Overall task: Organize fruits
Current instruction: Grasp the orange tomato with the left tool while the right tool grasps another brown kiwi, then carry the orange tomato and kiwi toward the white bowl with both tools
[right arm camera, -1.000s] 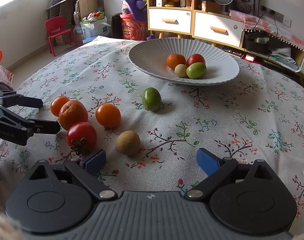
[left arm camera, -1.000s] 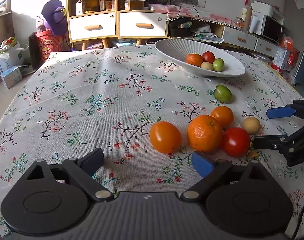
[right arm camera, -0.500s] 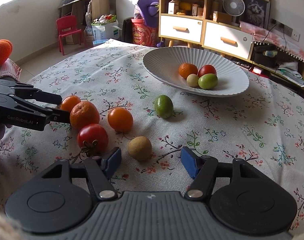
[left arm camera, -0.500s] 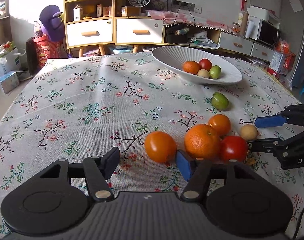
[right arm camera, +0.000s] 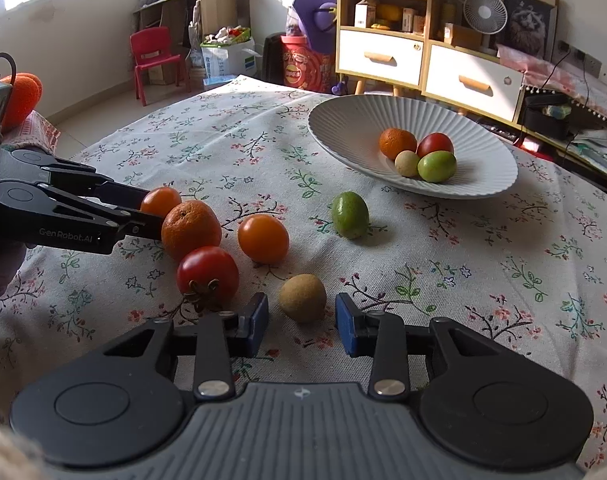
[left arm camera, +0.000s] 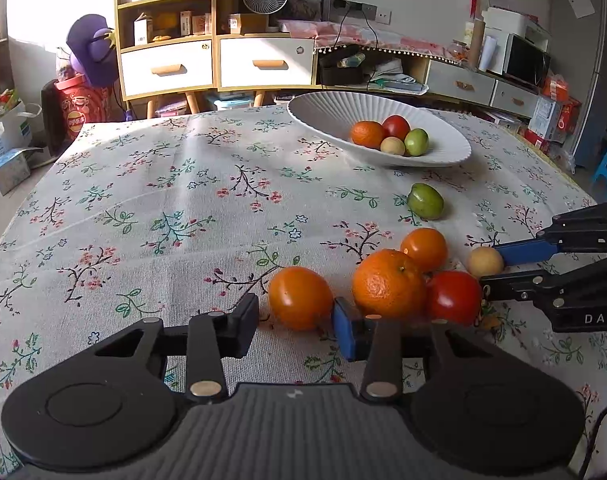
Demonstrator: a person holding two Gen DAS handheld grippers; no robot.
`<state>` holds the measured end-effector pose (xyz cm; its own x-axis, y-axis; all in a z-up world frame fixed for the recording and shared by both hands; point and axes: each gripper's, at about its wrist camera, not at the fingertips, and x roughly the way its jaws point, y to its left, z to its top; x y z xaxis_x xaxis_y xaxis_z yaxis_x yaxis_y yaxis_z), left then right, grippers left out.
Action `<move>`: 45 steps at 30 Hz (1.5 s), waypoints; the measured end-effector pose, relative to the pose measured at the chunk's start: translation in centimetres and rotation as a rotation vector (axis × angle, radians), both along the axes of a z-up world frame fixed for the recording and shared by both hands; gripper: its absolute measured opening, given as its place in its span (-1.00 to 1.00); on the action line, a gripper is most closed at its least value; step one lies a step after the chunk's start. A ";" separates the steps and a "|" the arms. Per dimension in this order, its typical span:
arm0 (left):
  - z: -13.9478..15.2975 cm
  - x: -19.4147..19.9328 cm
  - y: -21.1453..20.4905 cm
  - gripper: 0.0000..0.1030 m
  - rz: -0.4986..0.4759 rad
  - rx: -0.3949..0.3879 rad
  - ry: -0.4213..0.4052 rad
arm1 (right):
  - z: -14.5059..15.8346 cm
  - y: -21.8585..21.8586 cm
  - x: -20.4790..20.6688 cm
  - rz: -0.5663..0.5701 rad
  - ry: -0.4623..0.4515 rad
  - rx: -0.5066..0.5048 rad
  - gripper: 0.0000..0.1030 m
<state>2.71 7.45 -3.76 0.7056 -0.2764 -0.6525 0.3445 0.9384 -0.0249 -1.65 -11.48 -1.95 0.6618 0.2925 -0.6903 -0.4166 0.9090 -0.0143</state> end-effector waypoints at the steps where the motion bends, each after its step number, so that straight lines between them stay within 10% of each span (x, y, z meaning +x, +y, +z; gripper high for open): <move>1: 0.0 0.0 -0.1 -0.41 -0.003 0.001 0.000 | 0.0 0.0 0.1 0.002 0.001 0.001 -0.40; 45: 3.7 2.2 -3.5 -0.54 -0.012 -0.054 -0.024 | 2.6 -1.5 2.5 -0.083 -0.036 0.100 -0.56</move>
<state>4.91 3.97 -0.05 0.7173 -0.3194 -0.6192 0.3568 0.9318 -0.0674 0.80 -12.96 0.63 0.7105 0.3018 -0.6357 -0.3407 0.9380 0.0646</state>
